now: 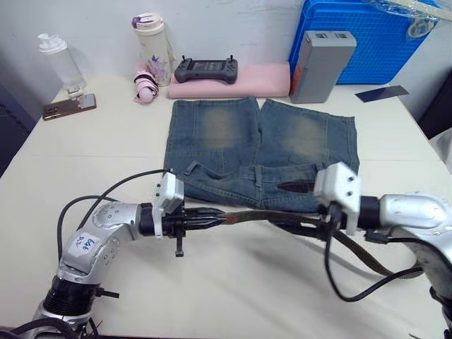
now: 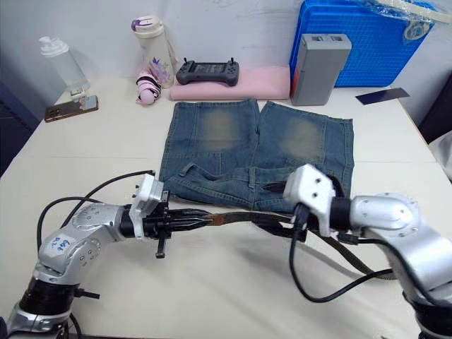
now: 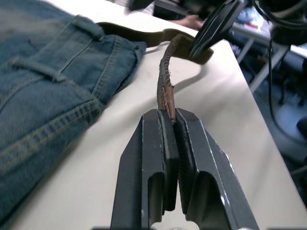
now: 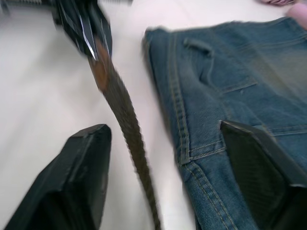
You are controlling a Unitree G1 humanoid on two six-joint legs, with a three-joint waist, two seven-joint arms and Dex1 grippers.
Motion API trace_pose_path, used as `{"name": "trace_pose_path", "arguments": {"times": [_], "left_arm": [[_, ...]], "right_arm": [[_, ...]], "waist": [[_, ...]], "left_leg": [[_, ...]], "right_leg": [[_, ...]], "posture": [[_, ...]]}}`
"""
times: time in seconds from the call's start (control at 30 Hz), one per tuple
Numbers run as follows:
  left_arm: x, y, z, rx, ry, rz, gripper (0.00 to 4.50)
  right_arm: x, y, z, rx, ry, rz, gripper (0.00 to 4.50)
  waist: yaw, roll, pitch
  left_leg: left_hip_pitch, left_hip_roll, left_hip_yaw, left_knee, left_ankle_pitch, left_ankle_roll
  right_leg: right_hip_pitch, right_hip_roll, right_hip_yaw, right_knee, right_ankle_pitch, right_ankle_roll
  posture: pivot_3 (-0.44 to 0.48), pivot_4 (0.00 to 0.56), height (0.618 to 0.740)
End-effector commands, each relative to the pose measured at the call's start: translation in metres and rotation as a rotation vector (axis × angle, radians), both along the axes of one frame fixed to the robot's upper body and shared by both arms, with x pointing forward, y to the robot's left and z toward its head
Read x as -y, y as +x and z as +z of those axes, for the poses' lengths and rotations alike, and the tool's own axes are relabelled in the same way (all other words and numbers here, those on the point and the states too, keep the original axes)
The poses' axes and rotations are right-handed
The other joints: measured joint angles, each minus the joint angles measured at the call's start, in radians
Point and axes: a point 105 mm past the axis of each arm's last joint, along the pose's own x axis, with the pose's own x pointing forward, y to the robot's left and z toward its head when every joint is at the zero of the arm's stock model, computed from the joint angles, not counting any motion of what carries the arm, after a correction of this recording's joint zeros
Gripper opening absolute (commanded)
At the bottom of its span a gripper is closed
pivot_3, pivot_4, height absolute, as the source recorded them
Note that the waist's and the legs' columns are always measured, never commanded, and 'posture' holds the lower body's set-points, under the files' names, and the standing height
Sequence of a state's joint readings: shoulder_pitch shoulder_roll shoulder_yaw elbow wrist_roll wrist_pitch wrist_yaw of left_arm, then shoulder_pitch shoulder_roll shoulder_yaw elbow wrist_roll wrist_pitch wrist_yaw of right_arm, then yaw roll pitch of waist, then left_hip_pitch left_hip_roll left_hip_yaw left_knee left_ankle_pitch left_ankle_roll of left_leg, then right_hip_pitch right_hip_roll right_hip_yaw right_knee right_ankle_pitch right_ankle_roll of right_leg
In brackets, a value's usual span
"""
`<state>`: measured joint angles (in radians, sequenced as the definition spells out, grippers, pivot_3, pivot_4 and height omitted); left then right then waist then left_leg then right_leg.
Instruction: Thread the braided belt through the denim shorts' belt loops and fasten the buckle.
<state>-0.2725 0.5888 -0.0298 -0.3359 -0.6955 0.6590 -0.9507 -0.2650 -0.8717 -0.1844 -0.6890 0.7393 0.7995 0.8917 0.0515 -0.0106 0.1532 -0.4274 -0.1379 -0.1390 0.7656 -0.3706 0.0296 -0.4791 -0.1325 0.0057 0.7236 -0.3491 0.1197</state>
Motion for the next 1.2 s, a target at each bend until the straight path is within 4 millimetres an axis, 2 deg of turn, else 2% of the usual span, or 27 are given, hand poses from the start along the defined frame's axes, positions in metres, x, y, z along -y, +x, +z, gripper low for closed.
{"name": "trace_pose_path", "arguments": {"times": [0.03,0.17,0.23,0.33,0.47,0.6,0.67,0.77,1.0,1.1,1.2], "left_arm": [[0.005,-0.002,0.018,-0.138,-0.142,0.001,0.0],[0.012,-0.017,0.028,-0.299,-0.264,-0.038,0.0],[0.014,-0.022,0.035,-0.346,-0.314,-0.057,0.0],[0.015,-0.029,0.044,-0.394,-0.365,-0.083,0.0],[0.017,-0.035,0.046,-0.411,-0.362,-0.089,0.0],[0.016,-0.034,0.046,-0.427,-0.37,-0.065,0.0],[0.015,-0.031,0.045,-0.44,-0.374,-0.05,0.0],[0.016,-0.031,0.044,-0.457,-0.385,-0.044,0.0],[0.015,-0.028,0.045,-0.459,-0.391,-0.027,0.0],[0.015,-0.027,0.045,-0.465,-0.395,-0.023,0.0],[0.014,-0.026,0.046,-0.469,-0.402,-0.02,0.0]], "right_arm": [[-0.003,-0.035,0.02,-0.128,0.177,0.15,3.59],[-0.001,-0.07,0.02,-0.398,0.335,0.284,3.59],[-0.011,-0.079,0.003,-0.532,0.359,0.286,3.59],[-0.022,-0.069,-0.019,-0.667,0.457,0.169,3.59],[-0.026,-0.052,-0.025,-0.774,0.662,0.068,3.59],[-0.022,-0.033,-0.01,-0.8,0.946,0.004,3.59],[-0.021,-0.026,-0.001,-0.79,1.035,-0.011,3.59],[-0.017,-0.012,0.003,-0.808,1.161,-0.091,3.59],[-0.012,-0.004,-0.002,-0.842,1.275,-0.185,3.59],[-0.012,-0.005,-0.001,-0.84,1.282,-0.189,2.73],[-0.011,-0.004,-0.003,-0.84,1.285,-0.205,1.31]], "waist": [[0.002,0.0,0.0],[0.003,-0.001,0.001],[-0.001,-0.002,0.001],[-0.003,-0.003,0.001],[-0.002,-0.003,0.001],[-0.001,-0.003,0.001],[-0.003,-0.003,0.001],[-0.004,-0.003,0.001],[-0.006,-0.002,0.001],[-0.009,-0.002,0.001],[-0.011,-0.002,0.001]], "left_leg": [[0.0,0.0,0.0,0.0,0.0,0.0],[0.0,0.0,-0.001,0.0,0.0,0.001],[0.0,0.0,0.0,0.0,0.0,0.001],[0.002,0.002,0.0,0.001,0.0,0.0],[0.003,0.002,0.002,0.001,0.002,-0.002],[0.003,0.001,0.002,0.001,0.002,-0.002],[0.003,0.001,0.003,0.001,0.002,-0.002],[0.003,0.001,0.003,0.001,0.002,-0.002],[0.003,0.001,0.003,0.0,0.002,-0.002],[0.003,0.001,0.003,0.0,0.002,-0.002],[0.003,0.001,0.003,0.0,0.002,-0.002]], "right_leg": [[0.0,0.0,0.0,0.0,0.0,0.0],[0.0,0.0,0.0,0.0,0.0,0.0],[0.001,0.0,0.0,0.0,0.0,0.0],[0.001,0.001,0.001,0.0,0.0,0.0],[0.002,0.001,0.002,0.002,0.001,0.001],[0.001,0.002,0.003,0.002,0.001,0.001],[0.001,0.002,0.003,0.002,0.001,0.001],[0.001,0.002,0.003,0.002,0.001,0.001],[0.0,0.002,0.003,0.004,0.001,0.001],[-0.001,0.002,0.003,0.005,0.001,0.001],[-0.001,0.002,0.003,0.005,0.0,0.001]], "posture": [[0.0,0.15,0.661],[0.0,0.15,0.661],[0.0,0.15,0.661],[0.0,0.15,0.661],[0.0,0.15,0.661],[0.0,0.15,0.661],[0.0,0.15,0.661],[0.0,0.15,0.661],[0.0,0.15,0.661],[0.0,0.15,0.661],[0.0,0.15,0.661]]}}
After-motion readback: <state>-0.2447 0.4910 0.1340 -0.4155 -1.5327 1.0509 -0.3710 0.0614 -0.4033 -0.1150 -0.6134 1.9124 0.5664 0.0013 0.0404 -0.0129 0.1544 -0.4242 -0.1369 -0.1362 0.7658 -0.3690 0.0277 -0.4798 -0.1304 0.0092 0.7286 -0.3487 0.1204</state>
